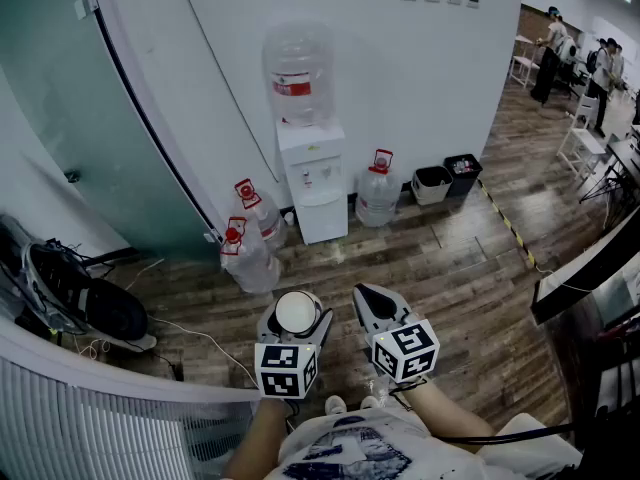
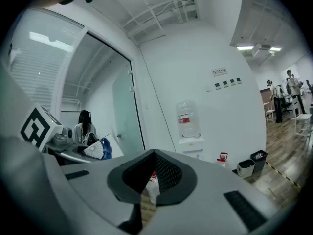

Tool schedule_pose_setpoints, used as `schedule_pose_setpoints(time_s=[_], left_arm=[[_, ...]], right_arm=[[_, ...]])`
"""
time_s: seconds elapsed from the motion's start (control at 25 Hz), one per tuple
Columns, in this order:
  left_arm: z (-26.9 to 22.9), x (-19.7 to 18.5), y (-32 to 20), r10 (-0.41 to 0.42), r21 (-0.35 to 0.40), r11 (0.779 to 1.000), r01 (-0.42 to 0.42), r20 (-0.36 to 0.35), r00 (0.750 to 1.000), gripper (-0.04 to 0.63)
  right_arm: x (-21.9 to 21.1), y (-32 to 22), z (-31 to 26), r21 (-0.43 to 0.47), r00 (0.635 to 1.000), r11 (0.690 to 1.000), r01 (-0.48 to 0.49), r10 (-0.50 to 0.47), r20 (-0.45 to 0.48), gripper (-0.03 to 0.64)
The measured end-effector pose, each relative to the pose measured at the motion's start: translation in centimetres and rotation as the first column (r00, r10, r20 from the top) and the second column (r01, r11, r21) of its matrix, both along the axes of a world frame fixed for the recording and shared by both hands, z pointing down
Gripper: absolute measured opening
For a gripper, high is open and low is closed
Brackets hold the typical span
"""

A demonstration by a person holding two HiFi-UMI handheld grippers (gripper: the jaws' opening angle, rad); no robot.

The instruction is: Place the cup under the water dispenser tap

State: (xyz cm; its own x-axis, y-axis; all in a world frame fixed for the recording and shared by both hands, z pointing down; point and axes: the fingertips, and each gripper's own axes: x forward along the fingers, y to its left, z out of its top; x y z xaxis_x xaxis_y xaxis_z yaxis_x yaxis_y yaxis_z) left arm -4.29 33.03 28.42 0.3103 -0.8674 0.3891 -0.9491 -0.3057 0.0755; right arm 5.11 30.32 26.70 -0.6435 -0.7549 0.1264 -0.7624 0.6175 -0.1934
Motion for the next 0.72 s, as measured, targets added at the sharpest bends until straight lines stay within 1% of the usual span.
schedule_pose_setpoints(time_s=[0.44, 0.72], left_arm=[[-1.0, 1.5, -0.3, -0.011, -0.007, 1.0, 0.011, 0.003, 1.0, 0.44], [-0.1, 2.8, -0.8, -0.028, -0.015, 0.999, 0.028, -0.001, 1.0, 0.44]], right_arm=[[3.0, -0.5, -1.3, 0.008, 1.0, 1.0, -0.028, 0.028, 0.011, 0.02], [4.9, -1.2, -0.5, -0.002, 1.0, 1.0, -0.022, 0.022, 0.006, 0.02]])
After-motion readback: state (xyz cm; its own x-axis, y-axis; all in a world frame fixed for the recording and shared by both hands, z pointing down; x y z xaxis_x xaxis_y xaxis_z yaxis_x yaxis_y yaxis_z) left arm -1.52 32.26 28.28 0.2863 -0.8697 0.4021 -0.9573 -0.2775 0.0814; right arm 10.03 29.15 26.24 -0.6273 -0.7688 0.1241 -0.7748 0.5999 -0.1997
